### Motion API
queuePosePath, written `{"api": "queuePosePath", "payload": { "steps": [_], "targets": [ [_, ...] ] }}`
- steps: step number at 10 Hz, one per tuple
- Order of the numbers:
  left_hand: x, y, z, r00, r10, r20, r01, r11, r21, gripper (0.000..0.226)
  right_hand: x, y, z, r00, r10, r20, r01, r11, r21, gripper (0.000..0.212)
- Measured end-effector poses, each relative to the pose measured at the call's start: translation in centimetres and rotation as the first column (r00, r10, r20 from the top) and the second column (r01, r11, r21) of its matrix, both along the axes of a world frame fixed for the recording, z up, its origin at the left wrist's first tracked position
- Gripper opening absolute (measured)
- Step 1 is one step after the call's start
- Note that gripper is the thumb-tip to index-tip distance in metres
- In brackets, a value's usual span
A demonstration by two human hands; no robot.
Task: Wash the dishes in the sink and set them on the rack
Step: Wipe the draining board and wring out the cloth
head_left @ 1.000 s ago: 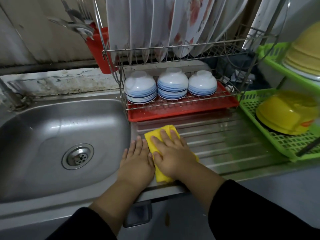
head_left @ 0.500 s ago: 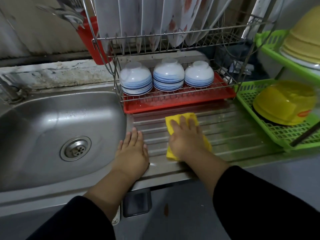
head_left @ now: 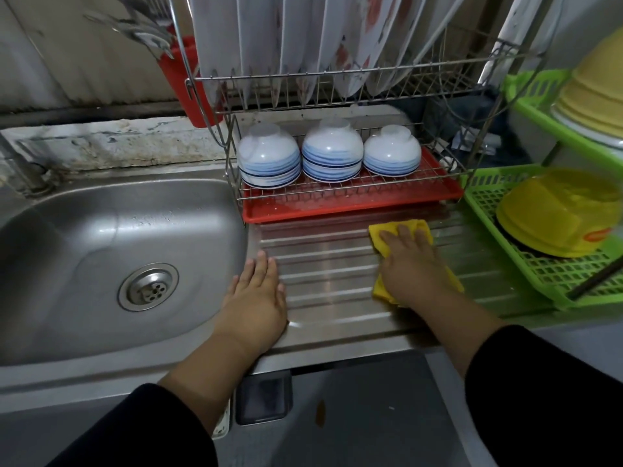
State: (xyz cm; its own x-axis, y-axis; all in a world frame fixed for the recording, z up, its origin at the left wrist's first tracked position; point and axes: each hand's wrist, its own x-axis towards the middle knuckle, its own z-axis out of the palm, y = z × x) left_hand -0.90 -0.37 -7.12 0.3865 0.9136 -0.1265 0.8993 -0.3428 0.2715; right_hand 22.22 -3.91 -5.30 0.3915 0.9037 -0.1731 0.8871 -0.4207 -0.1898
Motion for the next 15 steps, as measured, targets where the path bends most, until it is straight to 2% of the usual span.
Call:
{"api": "queuePosePath", "payload": {
  "steps": [1,2,3,4,5,6,7,9,10,11,12,13,14,15],
  "targets": [
    [0.1,0.0,-0.2,1.0,0.007,-0.002,-0.007,1.0,0.025,0.053,-6.2,2.2,-0.6,0.989,0.145,-0.024,-0.146,0.989,-0.026,0.06],
    [0.2,0.1,-0.5,1.0,0.02,0.009,-0.02,0.999,0.026,0.053,-10.7,2.8,-0.5,0.946,0.3,-0.125,-0.299,0.954,0.022,0.06],
    [0.1,0.1,-0.6,1.0,0.019,-0.009,-0.019,0.998,0.053,0.053,-9.6,2.1,-0.5,0.938,0.305,-0.167,-0.296,0.952,0.079,0.054],
    [0.0,0.0,-0.5,1.0,0.01,0.005,-0.01,0.999,0.041,0.054,-4.1,0.5,-0.8,0.971,0.229,-0.067,-0.222,0.971,0.092,0.055],
    [-0.1,0.0,-0.3,1.0,0.002,0.002,-0.002,1.0,0.026,0.053,0.5,-0.6,-0.7,0.996,0.081,-0.045,-0.078,0.995,0.068,0.054],
    [-0.1,-0.1,-0.1,1.0,0.001,-0.001,-0.001,1.0,0.021,0.053,0.8,-0.7,-0.3,0.999,-0.043,-0.033,0.043,0.999,0.005,0.054],
    [0.0,0.0,-0.2,1.0,0.004,-0.007,-0.004,1.0,0.022,0.053,-4.5,0.9,-0.5,0.998,0.064,-0.02,-0.064,0.998,-0.01,0.058],
    [0.1,0.0,-0.3,1.0,0.01,-0.018,-0.009,0.999,0.048,0.053,-9.6,2.0,-0.7,0.934,0.318,-0.161,-0.305,0.947,0.097,0.054],
    [0.1,-0.2,-0.1,1.0,0.016,-0.011,-0.015,0.999,0.032,0.053,-8.2,1.8,-0.5,0.898,0.341,-0.28,-0.283,0.932,0.227,0.052],
    [0.2,-0.2,0.3,0.996,0.052,0.069,-0.051,0.999,-0.012,0.053,-6.3,1.0,1.7,0.654,0.248,-0.714,0.096,0.91,0.404,0.045],
    [1.8,-0.2,2.8,0.865,0.096,0.492,-0.103,0.995,-0.013,0.046,-4.9,1.2,2.2,0.004,0.222,-0.975,0.373,0.904,0.207,0.043],
    [4.1,0.2,5.0,0.623,0.267,0.735,-0.132,0.962,-0.237,0.04,-4.7,0.9,2.0,-0.501,0.275,-0.821,0.375,0.923,0.08,0.076],
    [5.6,1.4,6.5,0.279,0.558,0.781,-0.093,0.826,-0.557,0.03,-5.4,0.0,2.8,-0.603,0.364,-0.71,0.369,0.916,0.156,0.087],
    [5.8,1.9,7.5,0.126,0.665,0.736,0.011,0.741,-0.671,0.014,-4.9,0.1,3.6,-0.56,0.372,-0.74,0.392,0.906,0.158,0.069]
  ]
}}
